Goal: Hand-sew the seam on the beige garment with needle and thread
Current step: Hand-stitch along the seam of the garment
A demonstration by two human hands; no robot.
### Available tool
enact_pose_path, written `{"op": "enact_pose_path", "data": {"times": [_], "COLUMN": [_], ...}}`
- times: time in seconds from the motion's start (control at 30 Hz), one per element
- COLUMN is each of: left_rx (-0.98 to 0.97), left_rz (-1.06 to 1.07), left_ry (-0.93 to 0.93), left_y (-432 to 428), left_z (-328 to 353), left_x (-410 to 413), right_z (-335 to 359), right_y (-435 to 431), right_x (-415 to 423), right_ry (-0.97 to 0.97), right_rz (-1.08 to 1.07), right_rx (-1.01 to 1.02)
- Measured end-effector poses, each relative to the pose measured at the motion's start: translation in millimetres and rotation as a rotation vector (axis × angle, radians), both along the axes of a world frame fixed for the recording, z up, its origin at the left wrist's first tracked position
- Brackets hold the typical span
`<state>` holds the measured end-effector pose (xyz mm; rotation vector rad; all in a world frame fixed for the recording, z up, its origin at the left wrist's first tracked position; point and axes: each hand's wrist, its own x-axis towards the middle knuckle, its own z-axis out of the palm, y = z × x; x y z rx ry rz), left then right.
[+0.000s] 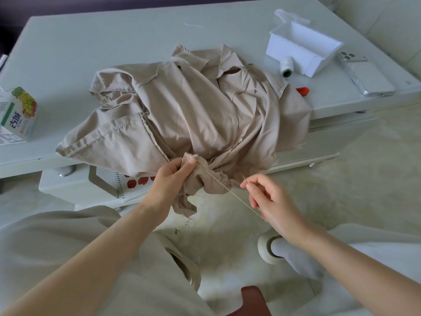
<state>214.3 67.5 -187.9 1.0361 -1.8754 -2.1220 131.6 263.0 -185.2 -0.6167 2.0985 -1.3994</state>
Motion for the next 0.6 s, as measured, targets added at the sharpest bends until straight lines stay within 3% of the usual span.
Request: {"op": "enact_pose_path", "data": {"times": [0.23, 0.37, 0.6], "left_rx": [-0.016, -0.025, -0.025], "left_rz": [-0.004, -0.002, 0.005], "left_ry": [-0.006, -0.022, -0.017], "left_y": [3, 2, 3], "left_z": [0, 0, 4], "left_x": [0, -2, -1], "right_z": [-12, -12, 7], "right_y": [5, -3, -37], "right_x": [-5, -10, -3], "right_ry": [0.084, 0.252, 0.317], "right_rz": [0.013, 0.013, 0.020], "right_rx": [0.110, 0.152, 0.001]}}
